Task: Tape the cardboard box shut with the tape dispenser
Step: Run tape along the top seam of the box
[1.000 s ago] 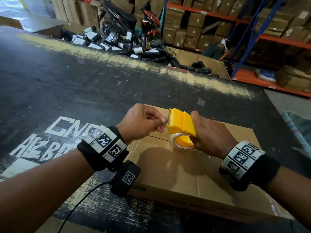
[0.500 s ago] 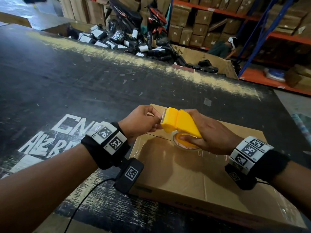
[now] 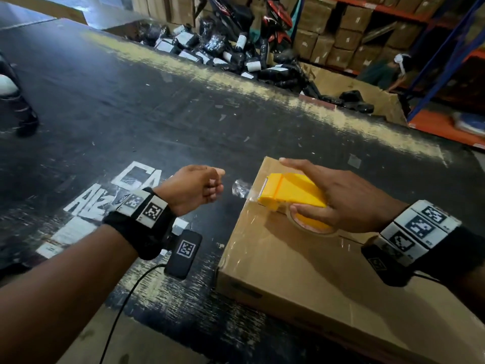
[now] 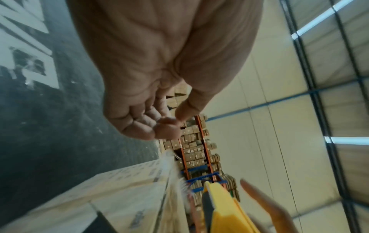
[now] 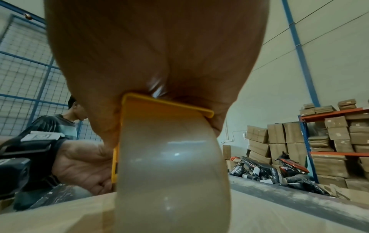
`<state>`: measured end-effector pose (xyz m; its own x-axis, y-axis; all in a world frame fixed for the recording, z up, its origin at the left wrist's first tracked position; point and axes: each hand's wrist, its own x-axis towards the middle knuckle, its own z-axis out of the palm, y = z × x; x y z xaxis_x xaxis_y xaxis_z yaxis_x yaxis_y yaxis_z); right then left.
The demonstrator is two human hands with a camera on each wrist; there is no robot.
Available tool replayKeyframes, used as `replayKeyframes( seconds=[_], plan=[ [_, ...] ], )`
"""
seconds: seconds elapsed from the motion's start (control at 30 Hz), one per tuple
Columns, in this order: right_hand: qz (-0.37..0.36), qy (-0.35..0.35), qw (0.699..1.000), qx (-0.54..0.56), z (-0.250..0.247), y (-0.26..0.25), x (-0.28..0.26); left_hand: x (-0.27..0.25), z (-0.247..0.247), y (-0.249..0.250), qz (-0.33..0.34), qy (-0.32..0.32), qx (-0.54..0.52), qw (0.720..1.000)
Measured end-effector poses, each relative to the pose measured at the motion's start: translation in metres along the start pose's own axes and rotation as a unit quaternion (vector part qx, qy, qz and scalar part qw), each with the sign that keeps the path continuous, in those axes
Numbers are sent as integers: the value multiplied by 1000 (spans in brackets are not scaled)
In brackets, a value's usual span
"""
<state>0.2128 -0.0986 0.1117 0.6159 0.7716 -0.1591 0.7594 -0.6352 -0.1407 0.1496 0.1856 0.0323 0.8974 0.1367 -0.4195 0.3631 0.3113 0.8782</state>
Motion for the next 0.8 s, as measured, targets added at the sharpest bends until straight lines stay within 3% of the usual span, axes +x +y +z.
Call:
replayKeyframes(
  seconds=[0.17,0.23,0.37,0.5,0.6,0.8],
  plan=[
    [-2,-20,1000,-15,-2,-2,6,0,6,-8,-96,-4,72,993],
    [5,-25,1000,-8,-2,-2,4,1,10,-11,-105,-18,113,988],
    [12,-14,1000,3,-1,-1,0,4,21,-18,-58,-57,124,989],
    [2,-7,1000,23,4,7,-3,5,20,-13,27,-25,98,995],
    [-11,-4,999,46,4,9,-4,1,9,0,81,-37,92,992],
    [-18,-5,1000,19,2,-1,13,13,-2,-24,22,-22,71,997]
  ],
)
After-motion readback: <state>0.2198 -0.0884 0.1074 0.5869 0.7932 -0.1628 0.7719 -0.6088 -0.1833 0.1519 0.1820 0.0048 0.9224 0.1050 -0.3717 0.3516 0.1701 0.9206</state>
